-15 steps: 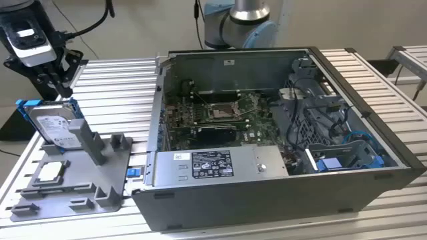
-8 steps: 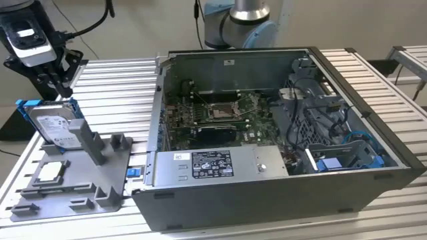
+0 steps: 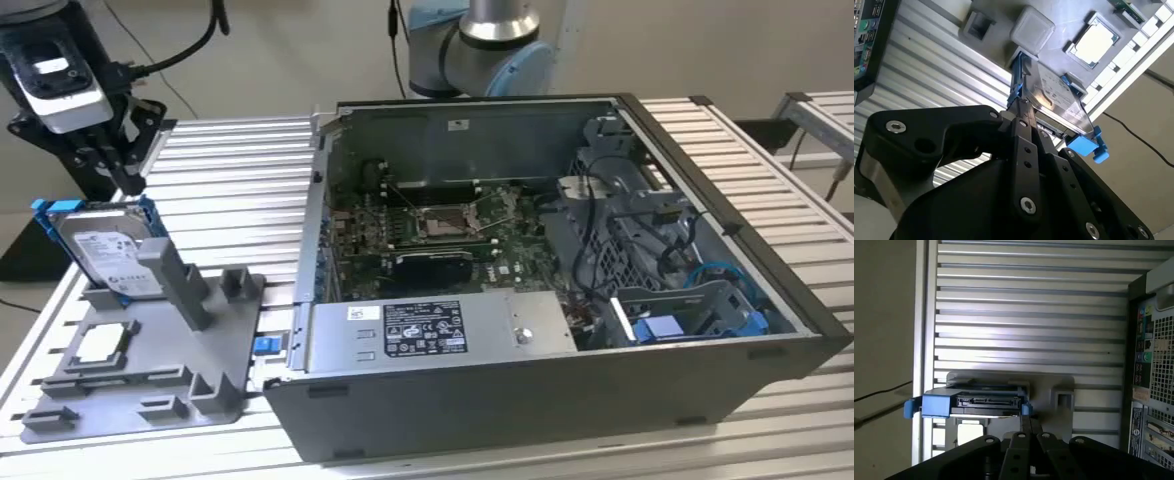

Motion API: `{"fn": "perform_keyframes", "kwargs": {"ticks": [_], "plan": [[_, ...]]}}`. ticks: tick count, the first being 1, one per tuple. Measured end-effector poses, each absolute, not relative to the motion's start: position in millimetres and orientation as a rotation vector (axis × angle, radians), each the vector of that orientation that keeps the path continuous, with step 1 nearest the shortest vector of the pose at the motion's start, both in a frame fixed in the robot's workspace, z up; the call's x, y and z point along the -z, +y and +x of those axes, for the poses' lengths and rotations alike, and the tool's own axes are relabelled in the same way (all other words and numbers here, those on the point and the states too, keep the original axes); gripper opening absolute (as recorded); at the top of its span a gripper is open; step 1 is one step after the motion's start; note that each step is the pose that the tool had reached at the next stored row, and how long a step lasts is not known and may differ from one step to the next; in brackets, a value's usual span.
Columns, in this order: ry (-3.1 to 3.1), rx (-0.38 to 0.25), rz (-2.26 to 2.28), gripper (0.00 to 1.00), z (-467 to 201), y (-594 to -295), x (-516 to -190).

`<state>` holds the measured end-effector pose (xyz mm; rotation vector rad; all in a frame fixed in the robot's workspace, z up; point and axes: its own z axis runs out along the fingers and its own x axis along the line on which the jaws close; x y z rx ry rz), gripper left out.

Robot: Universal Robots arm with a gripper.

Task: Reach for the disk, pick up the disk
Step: 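Reach for the disk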

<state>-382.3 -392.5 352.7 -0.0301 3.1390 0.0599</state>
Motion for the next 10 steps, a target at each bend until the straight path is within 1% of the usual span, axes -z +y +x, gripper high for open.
{"fn": "perform_keyframes", "kwargs": {"ticks": [5,10], "plan": [[3.139,-0.060,-0.030,0.00,-384,-382,-353],[3.139,-0.060,-0.033,0.00,-400,-381,-353]]}}
